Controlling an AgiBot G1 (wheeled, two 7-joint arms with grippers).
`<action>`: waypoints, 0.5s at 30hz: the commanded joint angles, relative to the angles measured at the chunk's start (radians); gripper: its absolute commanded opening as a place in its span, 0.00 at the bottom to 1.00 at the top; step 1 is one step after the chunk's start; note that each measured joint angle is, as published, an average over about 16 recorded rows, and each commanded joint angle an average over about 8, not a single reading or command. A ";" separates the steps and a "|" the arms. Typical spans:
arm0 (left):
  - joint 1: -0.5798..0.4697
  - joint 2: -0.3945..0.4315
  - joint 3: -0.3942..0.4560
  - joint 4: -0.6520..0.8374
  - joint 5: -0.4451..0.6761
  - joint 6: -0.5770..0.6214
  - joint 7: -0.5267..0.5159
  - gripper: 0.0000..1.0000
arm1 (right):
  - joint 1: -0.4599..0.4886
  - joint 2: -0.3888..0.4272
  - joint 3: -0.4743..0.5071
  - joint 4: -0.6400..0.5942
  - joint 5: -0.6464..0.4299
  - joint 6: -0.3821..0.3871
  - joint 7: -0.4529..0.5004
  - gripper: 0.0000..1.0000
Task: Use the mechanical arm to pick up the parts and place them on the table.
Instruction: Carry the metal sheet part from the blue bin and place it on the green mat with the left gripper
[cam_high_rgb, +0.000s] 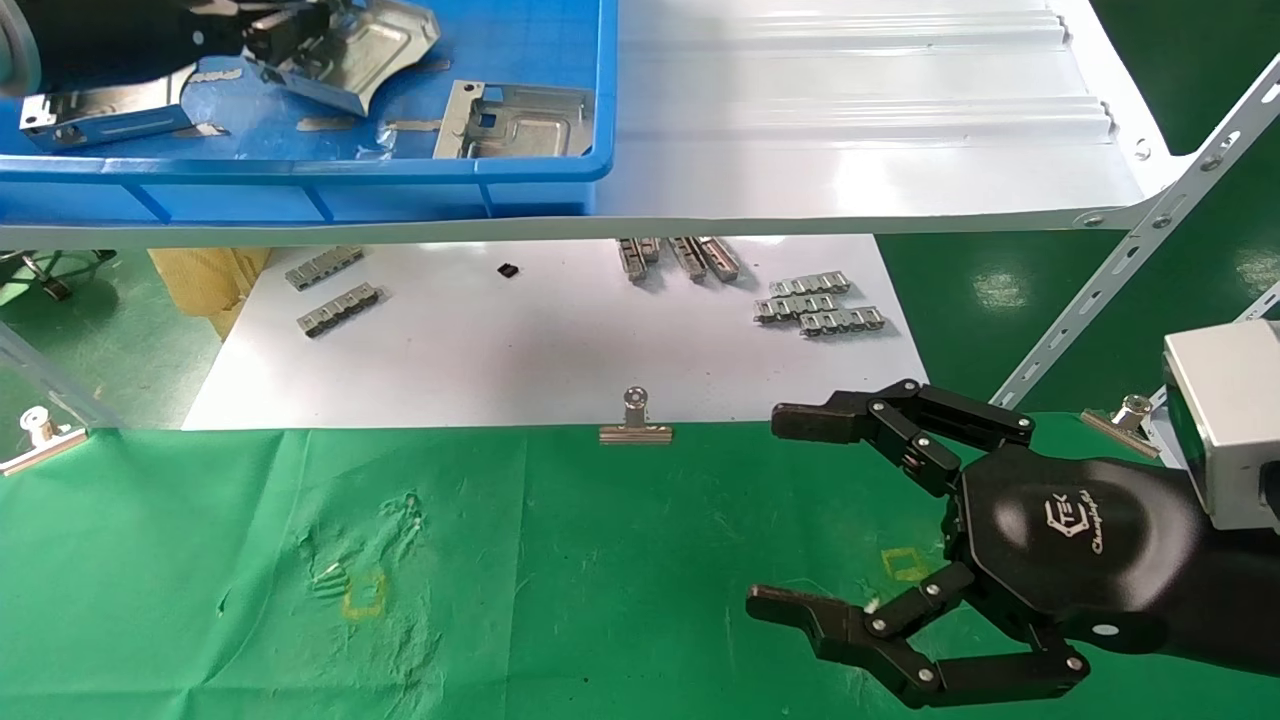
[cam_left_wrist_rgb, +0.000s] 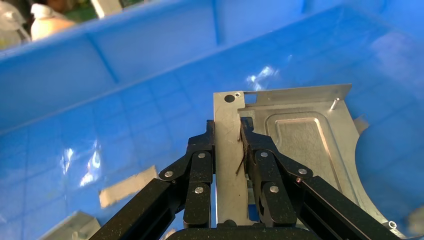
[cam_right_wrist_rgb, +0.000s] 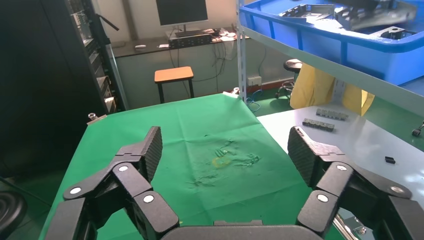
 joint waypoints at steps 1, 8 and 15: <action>-0.005 -0.006 -0.006 -0.005 -0.008 0.015 0.002 0.00 | 0.000 0.000 0.000 0.000 0.000 0.000 0.000 1.00; -0.034 -0.057 -0.038 -0.055 -0.060 0.247 0.054 0.00 | 0.000 0.000 0.000 0.000 0.000 0.000 0.000 1.00; -0.017 -0.108 -0.063 -0.122 -0.122 0.588 0.156 0.00 | 0.000 0.000 0.000 0.000 0.000 0.000 0.000 1.00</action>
